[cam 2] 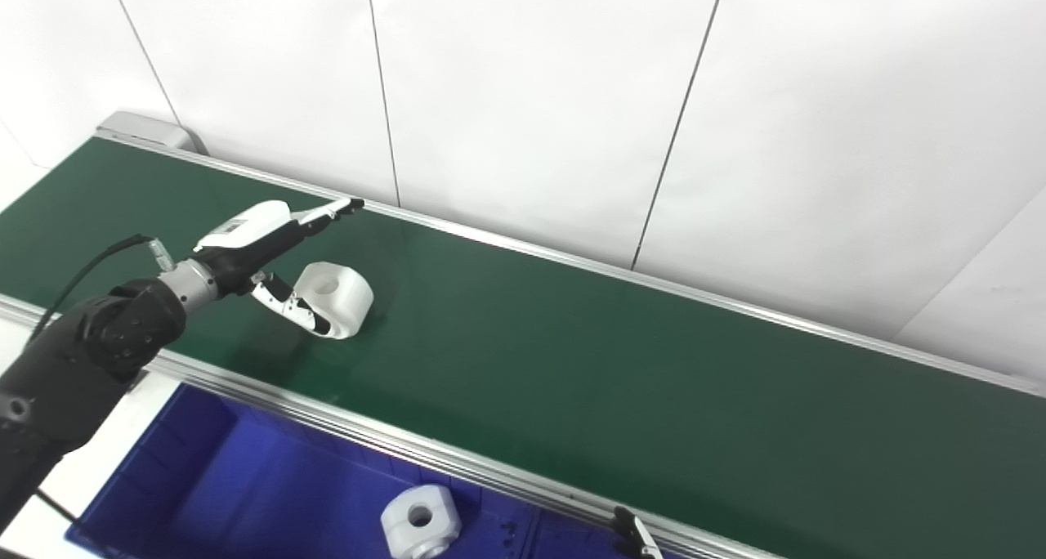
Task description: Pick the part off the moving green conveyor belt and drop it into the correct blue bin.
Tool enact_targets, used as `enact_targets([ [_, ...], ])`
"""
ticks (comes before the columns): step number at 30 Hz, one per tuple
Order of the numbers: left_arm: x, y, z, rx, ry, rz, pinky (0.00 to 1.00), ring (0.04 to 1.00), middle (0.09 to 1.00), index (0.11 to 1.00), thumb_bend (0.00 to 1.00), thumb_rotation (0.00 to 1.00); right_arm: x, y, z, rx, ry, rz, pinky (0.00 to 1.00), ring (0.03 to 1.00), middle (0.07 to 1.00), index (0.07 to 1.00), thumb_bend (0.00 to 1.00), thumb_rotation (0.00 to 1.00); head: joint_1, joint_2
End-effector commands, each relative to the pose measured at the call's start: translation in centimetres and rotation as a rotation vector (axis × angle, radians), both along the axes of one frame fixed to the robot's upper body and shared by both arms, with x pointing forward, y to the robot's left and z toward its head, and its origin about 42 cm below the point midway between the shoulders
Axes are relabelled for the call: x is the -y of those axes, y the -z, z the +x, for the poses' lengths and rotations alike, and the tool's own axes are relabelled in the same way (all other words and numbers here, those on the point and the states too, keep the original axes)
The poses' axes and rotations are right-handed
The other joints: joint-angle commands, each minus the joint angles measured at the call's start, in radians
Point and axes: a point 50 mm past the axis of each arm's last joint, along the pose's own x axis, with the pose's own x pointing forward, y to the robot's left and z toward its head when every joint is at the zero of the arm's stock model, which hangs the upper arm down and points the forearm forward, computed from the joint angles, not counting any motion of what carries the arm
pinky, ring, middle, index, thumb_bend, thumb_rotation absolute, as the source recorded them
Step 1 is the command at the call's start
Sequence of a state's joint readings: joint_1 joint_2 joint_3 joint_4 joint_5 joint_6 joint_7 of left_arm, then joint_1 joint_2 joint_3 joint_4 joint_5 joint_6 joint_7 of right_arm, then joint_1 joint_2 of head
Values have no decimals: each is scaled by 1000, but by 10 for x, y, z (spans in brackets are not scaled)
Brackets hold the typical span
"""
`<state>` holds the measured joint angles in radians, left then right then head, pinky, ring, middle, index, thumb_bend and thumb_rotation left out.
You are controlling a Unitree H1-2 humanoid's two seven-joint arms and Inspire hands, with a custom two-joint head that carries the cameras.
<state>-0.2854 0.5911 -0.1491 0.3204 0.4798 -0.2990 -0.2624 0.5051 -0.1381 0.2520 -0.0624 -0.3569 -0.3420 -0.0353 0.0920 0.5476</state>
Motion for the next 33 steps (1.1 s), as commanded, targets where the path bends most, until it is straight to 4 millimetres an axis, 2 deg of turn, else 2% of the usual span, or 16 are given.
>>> enact_targets([
  [1,-3,-21,13,67,19,26,948,953,970,991,932,74,-1,-9,2,70,0,23,778,857,894,922,817,176,0,1],
  [6,5,-8,11,29,3,55,946,952,960,990,933,51,-1,-8,2,67,1,27,794,865,896,926,816,182,-5,3],
  [8,9,-1,11,30,-6,43,935,941,947,967,920,13,-1,-9,2,69,2,29,798,868,899,928,813,185,-7,4],
  [10,13,7,10,40,-16,-9,876,904,913,929,858,2,-1,-9,2,75,2,28,789,863,897,926,812,177,-9,5],
  [13,23,18,9,131,4,-108,693,783,819,824,804,0,-1,-9,3,81,0,22,791,860,894,925,807,172,-11,8],
  [16,38,29,9,211,-9,-181,533,605,659,686,690,0,-1,-9,3,84,-1,20,804,868,899,923,807,182,-12,10],
  [17,41,30,9,226,-16,-196,481,477,558,583,560,0,-1,-10,3,84,-1,19,798,866,899,924,804,186,-12,10],
  [18,45,33,9,238,-26,-222,467,443,526,551,523,0,-1,-9,2,81,-1,21,803,868,900,926,804,188,-14,12],
  [21,60,38,10,260,-48,-295,459,428,507,522,502,0,-2,-9,1,77,3,28,817,877,905,927,805,188,-17,13],
  [25,66,40,11,270,-48,-313,460,420,495,532,497,0,-3,-10,1,78,8,32,802,868,898,925,806,188,-19,16],
  [30,64,36,10,276,-26,-302,459,423,497,523,498,0,-6,-12,0,77,11,42,815,881,907,928,806,181,-29,26],
  [32,60,33,8,280,-17,-298,456,426,497,516,498,0,-7,-13,0,74,11,41,808,879,909,929,807,182,-45,41],
  [33,58,29,5,291,-11,-300,453,426,497,516,499,0,-8,-14,0,78,9,46,805,878,909,930,806,179,-70,66],
])
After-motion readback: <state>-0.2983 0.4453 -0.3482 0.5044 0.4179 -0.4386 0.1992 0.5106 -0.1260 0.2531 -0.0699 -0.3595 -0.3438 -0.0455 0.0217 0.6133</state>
